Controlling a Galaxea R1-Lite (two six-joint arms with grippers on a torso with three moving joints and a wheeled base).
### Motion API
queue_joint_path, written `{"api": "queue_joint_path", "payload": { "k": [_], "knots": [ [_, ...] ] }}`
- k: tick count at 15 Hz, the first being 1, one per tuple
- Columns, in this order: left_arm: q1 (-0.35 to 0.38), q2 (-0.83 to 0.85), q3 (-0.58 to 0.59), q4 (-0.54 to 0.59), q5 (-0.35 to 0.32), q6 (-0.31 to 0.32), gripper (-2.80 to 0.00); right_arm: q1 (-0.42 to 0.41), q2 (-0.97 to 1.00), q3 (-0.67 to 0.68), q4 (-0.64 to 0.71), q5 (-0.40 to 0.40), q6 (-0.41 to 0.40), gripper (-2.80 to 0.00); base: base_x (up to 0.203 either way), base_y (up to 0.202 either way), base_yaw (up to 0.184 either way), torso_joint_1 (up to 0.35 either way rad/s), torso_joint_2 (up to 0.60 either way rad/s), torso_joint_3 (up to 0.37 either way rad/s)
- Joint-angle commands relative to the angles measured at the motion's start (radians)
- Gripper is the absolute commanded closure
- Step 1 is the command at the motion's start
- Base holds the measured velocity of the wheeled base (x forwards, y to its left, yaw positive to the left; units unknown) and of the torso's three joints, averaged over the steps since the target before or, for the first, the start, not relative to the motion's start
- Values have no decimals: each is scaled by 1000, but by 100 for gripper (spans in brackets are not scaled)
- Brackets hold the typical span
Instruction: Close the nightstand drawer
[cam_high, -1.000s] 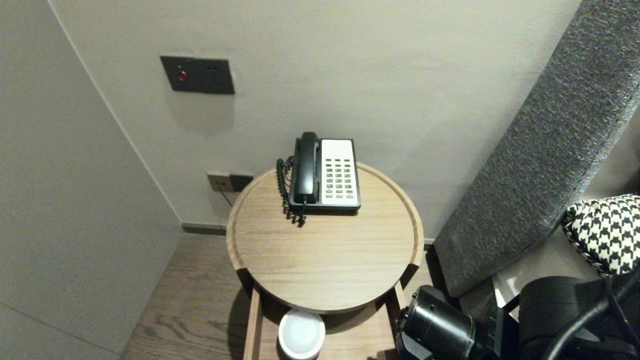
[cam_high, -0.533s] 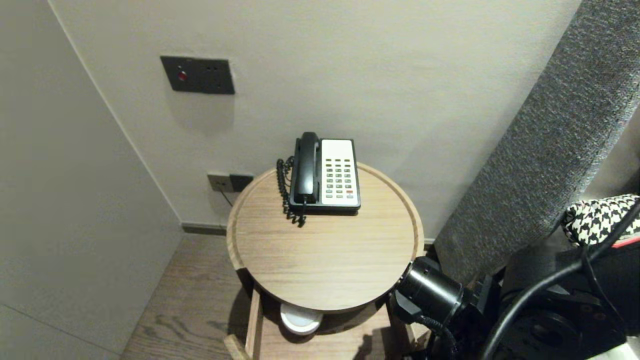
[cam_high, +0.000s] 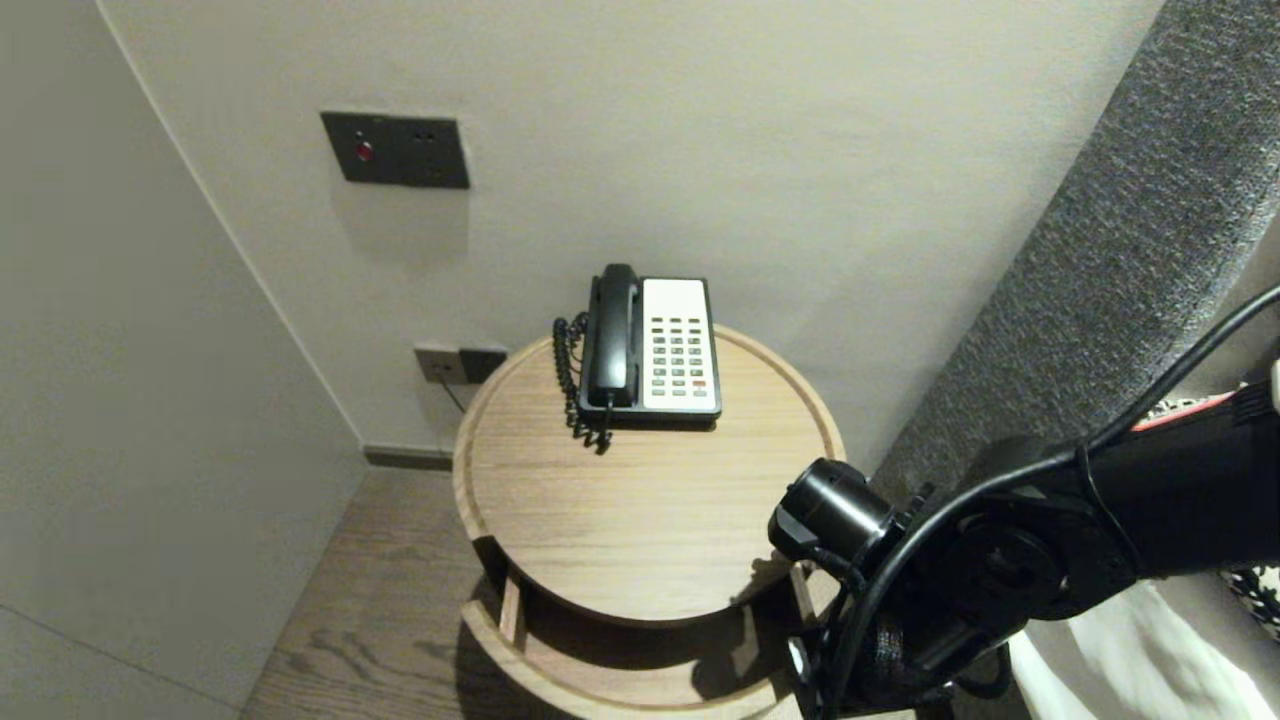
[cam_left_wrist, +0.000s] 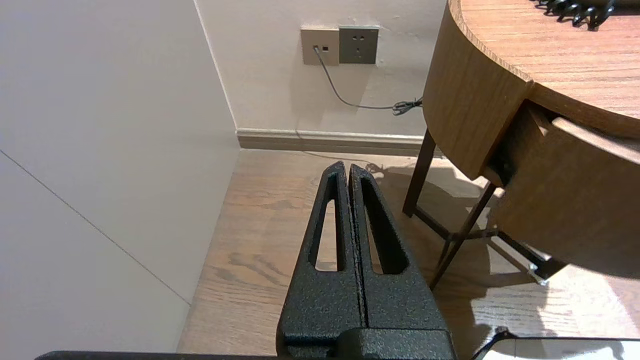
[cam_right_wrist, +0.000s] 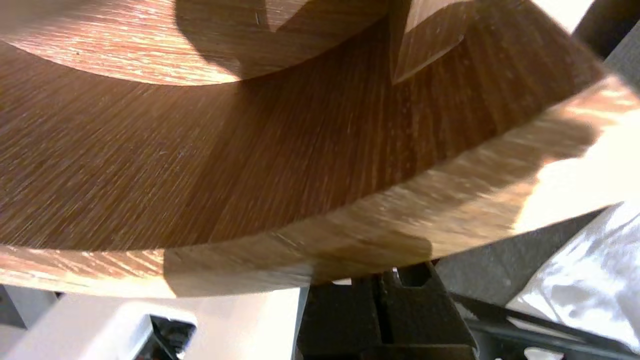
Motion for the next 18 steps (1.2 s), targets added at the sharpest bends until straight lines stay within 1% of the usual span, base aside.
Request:
{"api": "queue_joint_path", "payload": {
  "k": [1,3,6,10,18],
  "knots": [
    [0,0,0,0,0,0,0,-20,30,-39,4,0,-5,0,0,0,0,0,0,0],
    [0,0,0,0,0,0,0,-36,49,-74,6,0,-18,0,0,0,0,0,0,0],
    [0,0,0,0,0,0,0,-39,64,-117,10,-1,-21,0,0,0,0,0,0,0],
    [1,0,0,0,0,0,0,-59,85,-161,28,-20,-34,0,0,0,0,0,0,0],
    [0,0,0,0,0,0,0,-68,114,-236,63,-23,-56,0,0,0,0,0,0,0]
  ]
}}
